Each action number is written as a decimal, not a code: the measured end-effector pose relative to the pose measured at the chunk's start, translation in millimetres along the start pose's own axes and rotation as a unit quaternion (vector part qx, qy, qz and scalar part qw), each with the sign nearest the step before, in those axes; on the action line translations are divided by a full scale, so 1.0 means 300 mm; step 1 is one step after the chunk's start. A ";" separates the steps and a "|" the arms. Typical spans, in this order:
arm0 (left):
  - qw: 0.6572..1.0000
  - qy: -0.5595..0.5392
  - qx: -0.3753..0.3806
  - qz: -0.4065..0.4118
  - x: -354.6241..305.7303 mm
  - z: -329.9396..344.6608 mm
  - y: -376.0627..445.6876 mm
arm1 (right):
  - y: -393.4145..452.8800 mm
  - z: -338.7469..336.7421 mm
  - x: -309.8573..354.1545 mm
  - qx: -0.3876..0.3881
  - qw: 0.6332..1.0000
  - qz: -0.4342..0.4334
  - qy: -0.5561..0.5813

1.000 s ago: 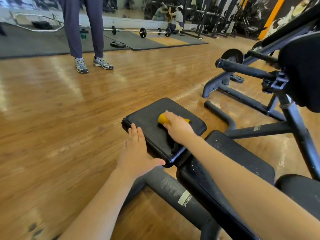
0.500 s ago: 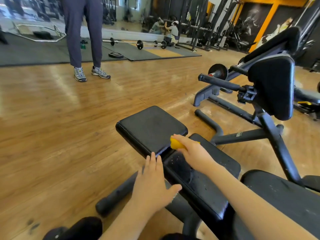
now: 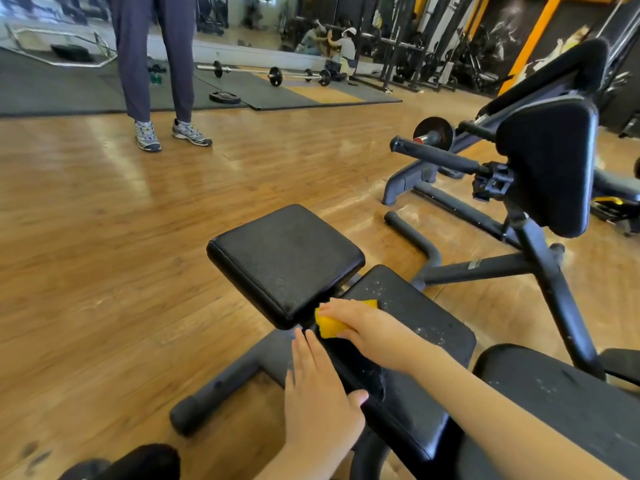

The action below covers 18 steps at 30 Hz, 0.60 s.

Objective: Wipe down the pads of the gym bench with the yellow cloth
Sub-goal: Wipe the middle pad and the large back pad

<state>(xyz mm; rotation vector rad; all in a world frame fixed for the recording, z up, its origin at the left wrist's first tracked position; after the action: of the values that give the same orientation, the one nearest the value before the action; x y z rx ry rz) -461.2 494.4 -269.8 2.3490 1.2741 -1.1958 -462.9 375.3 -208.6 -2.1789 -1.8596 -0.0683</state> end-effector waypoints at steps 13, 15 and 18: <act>0.989 -0.128 0.032 -0.063 0.057 0.001 0.016 | 0.104 -0.057 -0.091 0.023 1.000 0.006 -0.005; 0.990 -0.125 0.029 -0.059 0.064 0.004 0.018 | 0.102 -0.024 -0.021 0.031 0.999 -0.035 -0.005; 0.990 -0.129 0.020 -0.051 0.066 0.007 0.021 | 0.079 0.015 0.047 0.022 0.995 -0.096 0.019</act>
<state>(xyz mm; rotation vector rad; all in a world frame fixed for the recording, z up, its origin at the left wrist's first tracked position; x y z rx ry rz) -451.6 501.5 -286.8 2.0908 1.3039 -1.5137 -438.1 386.8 -214.1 -1.9506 -2.0239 -0.1051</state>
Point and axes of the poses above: each hand's wrist, its own y-axis towards the middle knuckle, its own z-axis out of the palm, x = y × z, the point moved 3 cm from there along y, towards the middle knuckle, and after that the axes turned 10 degrees about -y, right-handed, at the moved point
